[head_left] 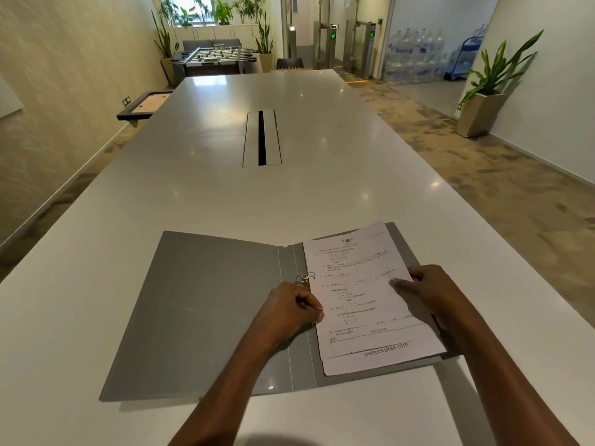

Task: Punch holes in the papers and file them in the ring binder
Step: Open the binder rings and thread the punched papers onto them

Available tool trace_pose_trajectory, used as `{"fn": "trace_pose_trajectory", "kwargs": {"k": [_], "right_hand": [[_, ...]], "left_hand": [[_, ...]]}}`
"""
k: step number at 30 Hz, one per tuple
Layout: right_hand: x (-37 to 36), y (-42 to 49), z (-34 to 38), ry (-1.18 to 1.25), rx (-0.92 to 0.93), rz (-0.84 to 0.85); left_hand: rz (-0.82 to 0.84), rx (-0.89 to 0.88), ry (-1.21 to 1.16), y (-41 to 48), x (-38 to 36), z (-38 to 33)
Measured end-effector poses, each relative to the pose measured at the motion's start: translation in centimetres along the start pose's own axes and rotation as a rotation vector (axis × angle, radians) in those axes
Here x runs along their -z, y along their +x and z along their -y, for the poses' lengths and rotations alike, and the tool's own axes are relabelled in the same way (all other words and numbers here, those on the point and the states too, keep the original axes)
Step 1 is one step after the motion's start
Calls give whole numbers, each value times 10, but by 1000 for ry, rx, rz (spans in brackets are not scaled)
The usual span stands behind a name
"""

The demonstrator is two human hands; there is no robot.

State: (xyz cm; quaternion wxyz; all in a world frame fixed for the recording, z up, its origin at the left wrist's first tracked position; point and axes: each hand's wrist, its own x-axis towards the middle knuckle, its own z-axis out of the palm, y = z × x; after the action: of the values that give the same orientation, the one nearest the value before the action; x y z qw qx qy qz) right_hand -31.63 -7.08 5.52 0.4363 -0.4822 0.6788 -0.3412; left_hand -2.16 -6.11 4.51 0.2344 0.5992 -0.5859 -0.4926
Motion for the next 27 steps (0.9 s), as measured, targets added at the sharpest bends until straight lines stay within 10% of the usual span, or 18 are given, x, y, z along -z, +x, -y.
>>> {"fn": "trace_pose_trajectory", "kwargs": {"k": [7, 12, 27], "right_hand": [[-4, 6, -8, -18, -18, 3], [-8, 11, -9, -99, -13, -32], [-19, 12, -18, -581, 157, -339]], "left_hand": [[-75, -15, -238, -4, 11, -12], [-377, -132, 16, 6, 11, -16], [-471, -153, 174, 40, -5, 2]]}}
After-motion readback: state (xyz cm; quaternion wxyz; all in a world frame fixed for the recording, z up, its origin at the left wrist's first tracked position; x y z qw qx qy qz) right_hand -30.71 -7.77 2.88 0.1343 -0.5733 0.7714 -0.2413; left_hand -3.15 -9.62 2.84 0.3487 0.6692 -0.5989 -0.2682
